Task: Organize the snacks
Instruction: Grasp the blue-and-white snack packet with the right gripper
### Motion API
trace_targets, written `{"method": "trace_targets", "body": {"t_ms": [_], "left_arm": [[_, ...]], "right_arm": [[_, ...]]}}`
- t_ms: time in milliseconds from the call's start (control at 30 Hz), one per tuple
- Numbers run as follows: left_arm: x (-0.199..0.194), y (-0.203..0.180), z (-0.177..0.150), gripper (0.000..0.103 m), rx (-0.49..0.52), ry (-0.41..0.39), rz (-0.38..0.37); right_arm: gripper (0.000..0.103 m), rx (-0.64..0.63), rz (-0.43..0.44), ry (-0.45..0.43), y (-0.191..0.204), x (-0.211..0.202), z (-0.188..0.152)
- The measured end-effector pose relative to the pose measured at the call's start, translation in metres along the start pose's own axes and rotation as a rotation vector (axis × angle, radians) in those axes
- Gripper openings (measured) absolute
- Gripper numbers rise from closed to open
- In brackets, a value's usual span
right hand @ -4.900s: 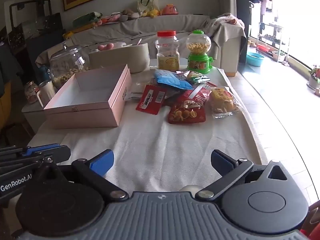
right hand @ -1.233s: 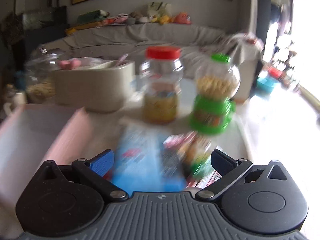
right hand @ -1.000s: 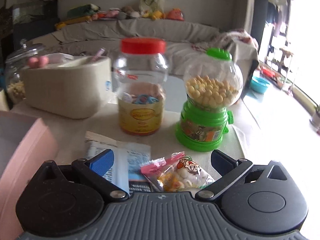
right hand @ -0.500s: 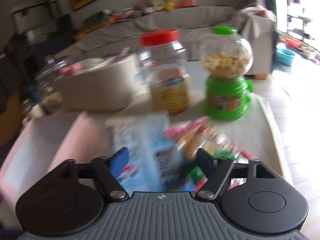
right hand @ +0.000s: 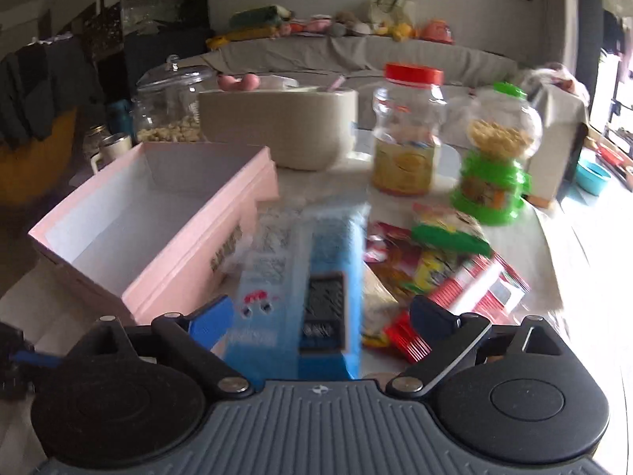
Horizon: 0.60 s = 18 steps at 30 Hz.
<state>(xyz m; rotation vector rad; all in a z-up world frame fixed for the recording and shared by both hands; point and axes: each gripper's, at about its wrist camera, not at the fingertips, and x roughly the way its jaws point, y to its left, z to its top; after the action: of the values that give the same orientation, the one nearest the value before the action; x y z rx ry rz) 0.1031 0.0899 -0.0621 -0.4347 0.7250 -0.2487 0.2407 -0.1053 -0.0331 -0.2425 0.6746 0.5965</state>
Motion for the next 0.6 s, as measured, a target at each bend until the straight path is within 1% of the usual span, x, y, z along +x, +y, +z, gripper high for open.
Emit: {"method": "trace_targets", "body": {"t_ms": [67, 133, 200, 267, 333, 467, 600], "left_arm": [[-0.002, 0.0, 0.001, 0.016, 0.003, 0.001, 0.003], [-0.006, -0.001, 0.001, 0.016, 0.007, -0.004, 0.007], [-0.012, -0.002, -0.001, 0.016, 0.011, -0.017, 0.015], [-0.016, -0.002, -0.001, 0.016, 0.008, -0.029, 0.024], [-0.018, 0.001, -0.001, 0.016, -0.004, -0.035, 0.033], [-0.02, 0.006, -0.006, 0.016, -0.035, -0.035, 0.031], [-0.026, 0.004, -0.011, 0.016, -0.057, -0.035, 0.019]], "right_arm": [[0.097, 0.0, 0.022, 0.028, 0.004, 0.013, 0.005], [0.095, -0.004, 0.026, 0.048, 0.009, 0.024, 0.005], [0.075, -0.001, 0.015, 0.066, 0.013, 0.029, 0.003], [0.075, 0.017, 0.019, 0.078, 0.015, 0.023, -0.001], [0.075, 0.047, 0.049, 0.091, 0.015, 0.01, -0.006], [0.075, 0.132, 0.132, 0.107, 0.02, -0.029, -0.026], [0.075, 0.209, 0.217, 0.121, 0.035, -0.066, -0.052]]}}
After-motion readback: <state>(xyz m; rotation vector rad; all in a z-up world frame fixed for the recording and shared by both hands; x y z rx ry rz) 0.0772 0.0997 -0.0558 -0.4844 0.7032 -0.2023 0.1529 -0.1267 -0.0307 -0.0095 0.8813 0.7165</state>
